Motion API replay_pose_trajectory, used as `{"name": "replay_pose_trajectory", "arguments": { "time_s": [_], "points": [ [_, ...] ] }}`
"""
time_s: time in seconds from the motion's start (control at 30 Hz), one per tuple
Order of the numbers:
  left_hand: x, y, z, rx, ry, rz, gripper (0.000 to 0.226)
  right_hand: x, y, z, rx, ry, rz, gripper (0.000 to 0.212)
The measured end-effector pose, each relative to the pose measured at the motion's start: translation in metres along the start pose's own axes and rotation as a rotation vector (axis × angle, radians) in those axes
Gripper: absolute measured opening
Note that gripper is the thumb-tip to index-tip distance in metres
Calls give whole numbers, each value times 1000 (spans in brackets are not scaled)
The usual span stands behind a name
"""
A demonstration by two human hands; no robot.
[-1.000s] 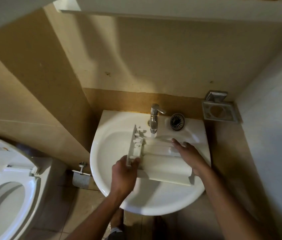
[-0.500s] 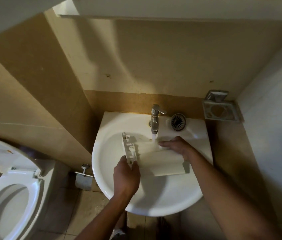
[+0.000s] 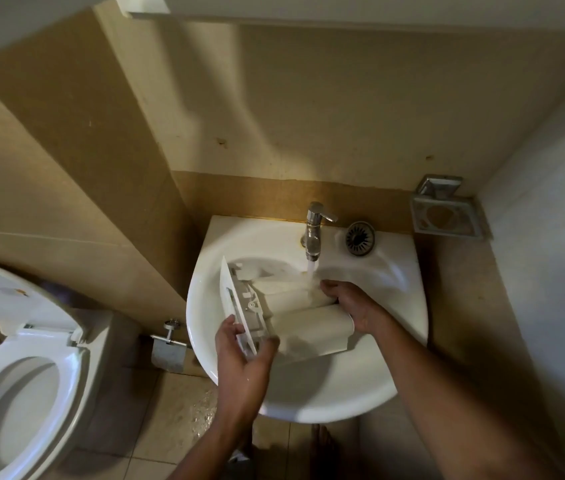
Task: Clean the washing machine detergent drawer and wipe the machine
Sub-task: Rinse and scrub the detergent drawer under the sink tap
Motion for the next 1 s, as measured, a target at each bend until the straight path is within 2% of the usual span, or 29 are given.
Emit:
{"name": "replay_pose_trajectory", "arguments": {
  "time_s": [0.1, 0.17, 0.23, 0.27, 0.3, 0.33, 0.37, 0.4, 0.43, 0.57, 0.67, 0.77, 0.83, 0.9, 1.0],
  "points": [
    [1, 1, 23, -8, 40, 25, 17, 2, 2, -3, -175, 65, -295, 33],
    [6, 0, 37, 11, 44, 75, 14, 10, 3, -10, -428, 165, -565, 29],
    [11, -3, 48, 26, 55, 131, 16, 21, 1, -22, -693, 342, -654, 23],
    [12, -4, 52, 22, 47, 164, 19, 25, -2, -26, -748, 398, -571, 22],
    [14, -6, 56, 17, 29, 195, 22, 29, -6, -27, -744, 423, -364, 20],
    [13, -8, 58, 16, 7, 221, 24, 30, -11, -22, -667, 377, -18, 17],
    [12, -11, 59, 22, -20, 253, 25, 29, -21, -14, -508, 290, 365, 15],
    [11, -14, 59, 28, -54, 294, 25, 27, -34, -7, -357, 204, 667, 15],
    [11, -16, 59, 33, -84, 334, 25, 26, -45, -2, -249, 152, 865, 18],
    [15, -18, 62, 21, -156, 380, 24, 24, -67, 20, -83, 134, 1209, 24],
    [18, -17, 64, 30, -181, 406, 23, 30, -70, 31, 21, 153, 1327, 20],
    [21, -16, 67, 39, -185, 418, 23, 33, -69, 42, 138, 161, 1163, 18],
    [23, -15, 69, 40, -180, 420, 22, 28, -69, 46, 150, 88, 914, 16],
    [22, -14, 68, 33, -174, 411, 22, 27, -68, 39, 124, 48, 493, 12],
    [17, -15, 63, 24, -202, 398, 20, 41, -69, 18, 66, 126, -327, 16]
  ]
}}
Point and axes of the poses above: each hand's wrist, its own z-axis towards the middle knuckle, its own y-axis out of the back of the hand, x = y × z, the point moved 4 cm from there along z, towards the middle knuckle, and after that the axes turned 6 degrees about x, right-handed, at the moved point
